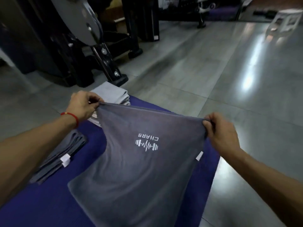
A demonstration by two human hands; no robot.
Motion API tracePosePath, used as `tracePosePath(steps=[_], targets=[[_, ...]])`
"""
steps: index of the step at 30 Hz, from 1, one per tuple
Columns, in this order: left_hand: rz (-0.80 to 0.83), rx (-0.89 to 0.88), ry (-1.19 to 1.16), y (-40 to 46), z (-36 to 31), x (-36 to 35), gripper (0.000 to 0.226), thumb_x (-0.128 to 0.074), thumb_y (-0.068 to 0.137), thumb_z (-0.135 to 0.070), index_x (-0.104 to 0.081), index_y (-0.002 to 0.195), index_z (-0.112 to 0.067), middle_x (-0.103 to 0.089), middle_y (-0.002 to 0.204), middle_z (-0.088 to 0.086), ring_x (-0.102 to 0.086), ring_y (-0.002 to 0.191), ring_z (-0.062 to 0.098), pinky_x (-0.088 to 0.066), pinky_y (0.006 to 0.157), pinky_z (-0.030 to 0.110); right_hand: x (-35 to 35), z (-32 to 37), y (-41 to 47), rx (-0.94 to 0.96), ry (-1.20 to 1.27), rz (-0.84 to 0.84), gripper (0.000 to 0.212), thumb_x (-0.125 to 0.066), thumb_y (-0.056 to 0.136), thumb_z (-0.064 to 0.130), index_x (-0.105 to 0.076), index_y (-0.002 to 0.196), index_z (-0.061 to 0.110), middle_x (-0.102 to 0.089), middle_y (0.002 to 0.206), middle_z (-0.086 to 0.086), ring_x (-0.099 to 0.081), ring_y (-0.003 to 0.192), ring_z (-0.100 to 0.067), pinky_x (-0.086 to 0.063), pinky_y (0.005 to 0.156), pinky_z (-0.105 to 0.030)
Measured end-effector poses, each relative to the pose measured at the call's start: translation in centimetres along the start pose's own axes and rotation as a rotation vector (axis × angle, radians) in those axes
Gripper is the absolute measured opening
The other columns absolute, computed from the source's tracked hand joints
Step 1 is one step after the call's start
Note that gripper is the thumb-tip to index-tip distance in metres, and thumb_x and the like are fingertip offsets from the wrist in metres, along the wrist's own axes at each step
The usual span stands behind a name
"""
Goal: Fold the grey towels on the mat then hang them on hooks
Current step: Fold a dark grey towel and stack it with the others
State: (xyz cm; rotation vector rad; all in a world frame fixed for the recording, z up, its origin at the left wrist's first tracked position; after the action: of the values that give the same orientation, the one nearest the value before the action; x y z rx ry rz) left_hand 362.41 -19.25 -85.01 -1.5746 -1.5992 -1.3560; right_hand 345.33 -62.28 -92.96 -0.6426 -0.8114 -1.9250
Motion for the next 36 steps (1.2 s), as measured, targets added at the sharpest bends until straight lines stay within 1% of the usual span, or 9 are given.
tracePosePath(steps=[3, 5, 11, 16, 22, 25, 28, 32, 36], targets=[[-0.111, 0.073, -0.017, -3.2, 3.0, 8.6, 0.017, -0.072, 0.087, 0.000, -0.080, 0.095, -0.014, -0.076, 0.089, 0.004, -0.064, 0.073, -0.005, -0.047, 0.077, 0.007, 3.6, 7.1, 4.0, 0.054, 0.175, 0.013, 0.005, -0.065, 0.097, 0.017, -0.068, 0.101, 0.015, -0.071, 0.082, -0.003, -0.063, 0.060, -0.016, -0.048, 0.064, -0.027], [-0.187, 0.094, -0.038, -5.9, 4.6, 14.1, 0.017, -0.073, 0.087, 0.000, -0.079, 0.096, -0.012, -0.074, 0.088, 0.002, -0.059, 0.068, -0.019, -0.042, 0.072, -0.004, 4.7, 12.4, 5.8, 0.071, 0.348, 0.124, 0.008, -0.065, 0.098, 0.010, -0.069, 0.105, 0.011, -0.071, 0.088, -0.016, -0.066, 0.056, -0.021, -0.061, 0.066, -0.038], [-0.286, 0.163, 0.076, -15.5, 7.8, 25.2, 0.020, -0.073, 0.087, 0.001, -0.075, 0.101, -0.012, -0.074, 0.097, 0.006, -0.067, 0.089, 0.020, -0.052, 0.087, 0.033, 4.4, 26.3, 7.1, 0.279, 0.378, 0.436, 0.011, -0.074, 0.090, 0.006, -0.074, 0.099, 0.013, -0.076, 0.088, -0.013, -0.076, 0.073, -0.027, -0.062, 0.073, -0.023], [-0.283, 0.234, 0.292, -22.2, 10.0, 29.8, 0.037, -0.071, 0.087, -0.001, -0.069, 0.123, -0.010, -0.068, 0.119, 0.011, -0.066, 0.105, 0.028, -0.052, 0.094, 0.040, 3.1, 34.7, 6.2, 0.432, 0.429, 0.440, 0.009, -0.074, 0.089, 0.005, -0.073, 0.091, 0.014, -0.072, 0.085, -0.013, -0.070, 0.063, -0.017, -0.061, 0.069, -0.021], [-0.264, 0.484, 0.371, -28.3, 12.6, 33.1, 0.011, -0.066, 0.091, -0.006, -0.071, 0.098, -0.014, -0.058, 0.096, 0.004, -0.056, 0.088, 0.020, -0.043, 0.073, 0.033, 0.0, 41.7, 5.0, 0.562, 0.404, 0.397, 0.006, -0.069, 0.096, 0.016, -0.070, 0.090, 0.015, -0.071, 0.070, 0.000, -0.063, 0.049, -0.017, -0.055, 0.058, -0.027], [-0.418, 0.710, 0.008, -31.2, 14.9, 35.1, 0.007, -0.063, 0.095, -0.008, -0.068, 0.094, -0.014, -0.065, 0.089, 0.008, -0.063, 0.084, 0.026, -0.055, 0.074, 0.041, -3.2, 43.6, 4.9, 0.507, 0.481, 0.441, 0.007, -0.061, 0.102, 0.016, -0.063, 0.100, 0.009, -0.068, 0.080, -0.005, -0.067, 0.056, -0.020, -0.062, 0.059, -0.039], [-0.587, 0.860, -0.537, -32.7, 16.6, 34.6, 0.020, -0.049, 0.101, 0.000, -0.056, 0.090, -0.016, -0.057, 0.088, 0.012, -0.060, 0.076, 0.026, -0.061, 0.061, 0.041, -7.6, 45.1, 4.5, 0.431, 0.649, 0.544, 0.003, -0.058, 0.103, 0.010, -0.059, 0.100, 0.009, -0.061, 0.096, -0.019, -0.070, 0.088, -0.026, -0.063, 0.076, -0.046], [-0.837, 0.785, -0.580, -33.5, 17.6, 36.9, 0.033, -0.044, 0.100, 0.008, -0.051, 0.081, -0.019, -0.051, 0.091, 0.007, -0.058, 0.085, 0.023, -0.062, 0.055, 0.033, -9.8, 46.8, 4.0, 0.452, 0.773, 0.502, 0.006, -0.058, 0.103, 0.012, -0.059, 0.106, 0.007, -0.064, 0.090, -0.012, -0.070, 0.085, -0.018, -0.065, 0.076, -0.039], [-0.853, 0.590, -0.552, -36.3, 15.4, 37.4, 0.028, -0.044, 0.103, 0.003, -0.054, 0.092, -0.021, -0.056, 0.099, 0.007, -0.065, 0.087, 0.022, -0.064, 0.065, 0.032, -8.5, 46.7, 2.4, 0.517, 0.852, 0.516, 0.009, -0.058, 0.103, 0.013, -0.061, 0.109, 0.007, -0.069, 0.078, 0.002, -0.070, 0.073, -0.011, -0.063, 0.068, -0.025]])
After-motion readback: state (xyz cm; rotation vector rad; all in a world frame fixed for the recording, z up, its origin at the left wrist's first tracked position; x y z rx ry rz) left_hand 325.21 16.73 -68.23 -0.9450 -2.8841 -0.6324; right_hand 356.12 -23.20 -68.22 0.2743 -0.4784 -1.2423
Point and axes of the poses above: each hand's wrist, its own y-axis towards the middle knuckle, its own x-axis out of the back of the hand, z = x × y, the point moved 10 cm from there along y, towards the middle knuckle
